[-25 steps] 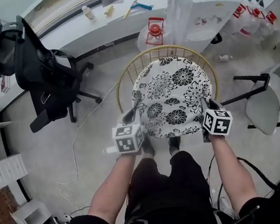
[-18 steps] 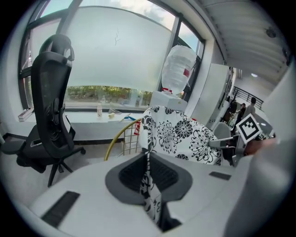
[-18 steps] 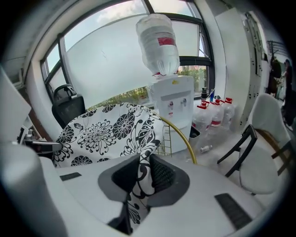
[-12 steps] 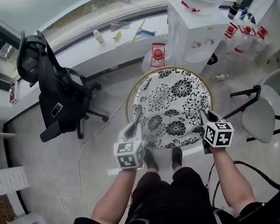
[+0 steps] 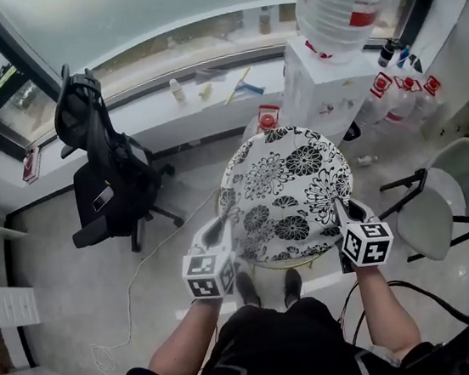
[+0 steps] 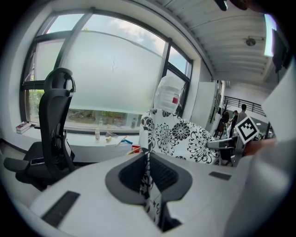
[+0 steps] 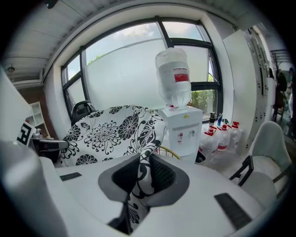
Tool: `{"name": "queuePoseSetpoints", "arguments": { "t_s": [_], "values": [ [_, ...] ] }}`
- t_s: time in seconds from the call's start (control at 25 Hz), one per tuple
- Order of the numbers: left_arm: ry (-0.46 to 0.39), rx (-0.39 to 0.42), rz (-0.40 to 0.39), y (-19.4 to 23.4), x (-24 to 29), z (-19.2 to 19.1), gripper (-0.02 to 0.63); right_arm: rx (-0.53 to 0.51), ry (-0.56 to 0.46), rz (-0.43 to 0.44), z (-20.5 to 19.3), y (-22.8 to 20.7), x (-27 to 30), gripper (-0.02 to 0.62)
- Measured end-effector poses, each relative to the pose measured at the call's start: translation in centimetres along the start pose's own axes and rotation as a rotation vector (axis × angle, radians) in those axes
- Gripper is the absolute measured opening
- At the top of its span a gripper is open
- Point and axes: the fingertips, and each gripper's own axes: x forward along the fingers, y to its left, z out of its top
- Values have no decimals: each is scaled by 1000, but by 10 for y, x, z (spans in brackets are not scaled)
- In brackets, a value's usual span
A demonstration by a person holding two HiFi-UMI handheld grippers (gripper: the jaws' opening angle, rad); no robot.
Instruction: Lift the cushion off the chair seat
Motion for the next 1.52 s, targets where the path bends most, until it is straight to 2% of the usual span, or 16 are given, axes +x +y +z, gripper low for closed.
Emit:
{"name": "queuePoseSetpoints", "arguments": {
  "t_s": [0.44,0.68,0.88,1.04,1.2,1.52],
  "values": [
    [-156,28,30,9,-36,55,26,-3,-149,30,66,22,-34,49],
    [-225,1,28,12,-53,81,26,-48,-209,54,99,37,-50,48],
    [-255,15,33,9,-65,97,26,-65,-256,64,119,44,-64,46],
    [-265,23,38,-3,-65,119,26,-65,-273,56,142,33,-76,46],
    [-266,34,50,-4,-65,120,25,-64,-296,44,148,31,-82,44],
    [-313,61,6,-10,-70,128,25,-72,-322,25,148,36,-85,40]
  ]
}}
